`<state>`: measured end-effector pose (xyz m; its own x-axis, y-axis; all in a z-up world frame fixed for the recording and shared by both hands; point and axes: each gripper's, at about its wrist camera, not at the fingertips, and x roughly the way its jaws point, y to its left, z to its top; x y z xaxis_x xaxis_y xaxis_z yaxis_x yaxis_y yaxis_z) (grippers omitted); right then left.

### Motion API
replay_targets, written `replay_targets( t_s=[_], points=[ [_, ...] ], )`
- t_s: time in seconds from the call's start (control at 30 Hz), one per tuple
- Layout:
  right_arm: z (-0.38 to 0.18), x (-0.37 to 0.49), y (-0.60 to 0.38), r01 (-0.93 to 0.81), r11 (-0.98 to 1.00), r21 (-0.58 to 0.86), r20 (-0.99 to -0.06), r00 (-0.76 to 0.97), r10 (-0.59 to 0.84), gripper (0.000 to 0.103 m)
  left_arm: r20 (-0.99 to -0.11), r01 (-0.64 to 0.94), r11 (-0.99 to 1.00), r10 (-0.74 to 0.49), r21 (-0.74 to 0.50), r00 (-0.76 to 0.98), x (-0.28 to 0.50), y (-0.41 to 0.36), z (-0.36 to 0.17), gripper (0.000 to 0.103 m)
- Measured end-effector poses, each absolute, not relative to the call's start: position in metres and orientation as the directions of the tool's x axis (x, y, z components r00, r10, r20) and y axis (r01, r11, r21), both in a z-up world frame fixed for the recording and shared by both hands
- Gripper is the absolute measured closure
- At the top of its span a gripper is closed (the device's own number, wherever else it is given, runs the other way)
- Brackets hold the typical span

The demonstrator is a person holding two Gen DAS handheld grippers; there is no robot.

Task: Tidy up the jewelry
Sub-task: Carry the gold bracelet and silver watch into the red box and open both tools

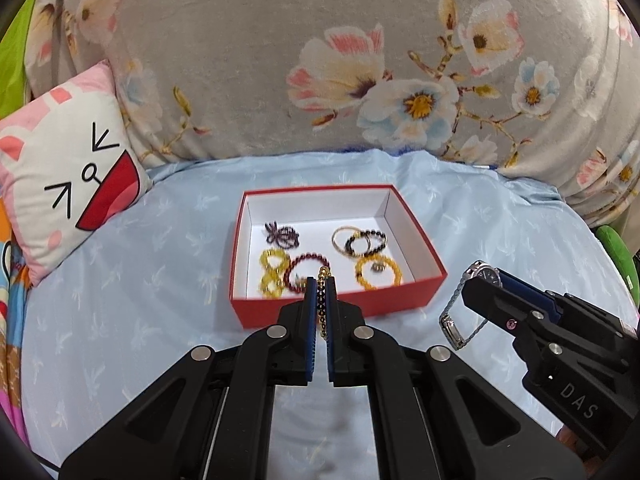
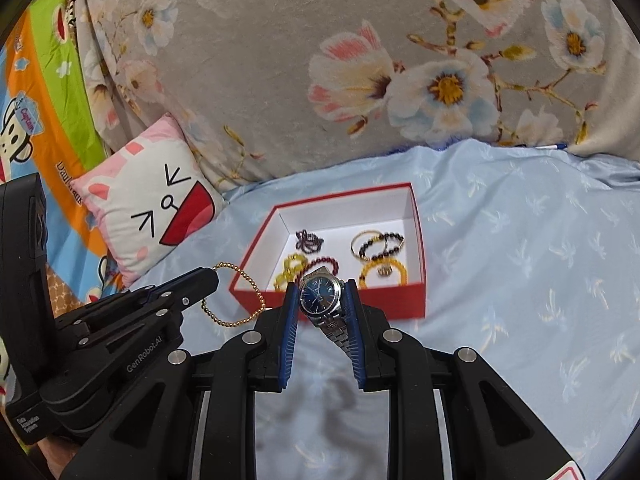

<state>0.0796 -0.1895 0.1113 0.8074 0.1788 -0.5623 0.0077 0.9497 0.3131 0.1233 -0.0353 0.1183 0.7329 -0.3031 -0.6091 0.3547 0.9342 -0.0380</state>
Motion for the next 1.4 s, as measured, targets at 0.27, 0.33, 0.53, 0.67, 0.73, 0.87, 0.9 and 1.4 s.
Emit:
replay_targets(
  t_s=[0.27,0.33,0.53,0.67,0.73,0.87,0.9,1.4],
  points=[
    [0.129,0.131,-0.198,0.027,0.954,0.300,-0.548,0.823,0.149,0.081,-0.590,0.339,0.941,-0.277,-0.007,0.759,0.166,-0.051,0.136,0.099],
    [0.129,0.143,-0.201,0.032,0.953,0.302,-0.548,0.823,0.146,0.081,-0.591,0.331,0.943,-0.272,-0.009,0.760,0.180,-0.053,0.138,0.099],
    [0.124,0.180,-0.208,0.051,0.961,0.270,-0.574,0.810,0.119,0.081,-0.583,0.316,0.949,-0.259,-0.004,0.770,0.215,-0.057,0.142,0.099],
    [0.113,0.201,-0.212,0.062,0.963,0.264,-0.592,0.798,0.111,0.081,-0.589,0.305,0.952,-0.248,-0.002,0.769,0.234,-0.057,0.137,0.099],
    [0.107,0.209,-0.214,0.067,0.960,0.271,-0.602,0.790,0.115,0.081,-0.598,0.298,0.954,-0.238,0.002,0.765,0.244,-0.058,0.132,0.099],
    [0.091,0.228,-0.216,0.078,0.955,0.287,-0.626,0.770,0.126,0.081,-0.619,0.296,0.955,-0.227,0.011,0.752,0.258,-0.060,0.119,0.099],
    [0.087,0.233,-0.216,0.079,0.955,0.288,-0.634,0.763,0.128,0.081,-0.624,0.294,0.956,-0.219,0.018,0.750,0.262,-0.062,0.115,0.099],
    [0.045,0.265,-0.204,0.083,0.968,0.238,-0.689,0.716,0.108,0.081,-0.681,0.276,0.960,-0.180,0.034,0.709,0.297,-0.069,0.069,0.099]
  ],
)
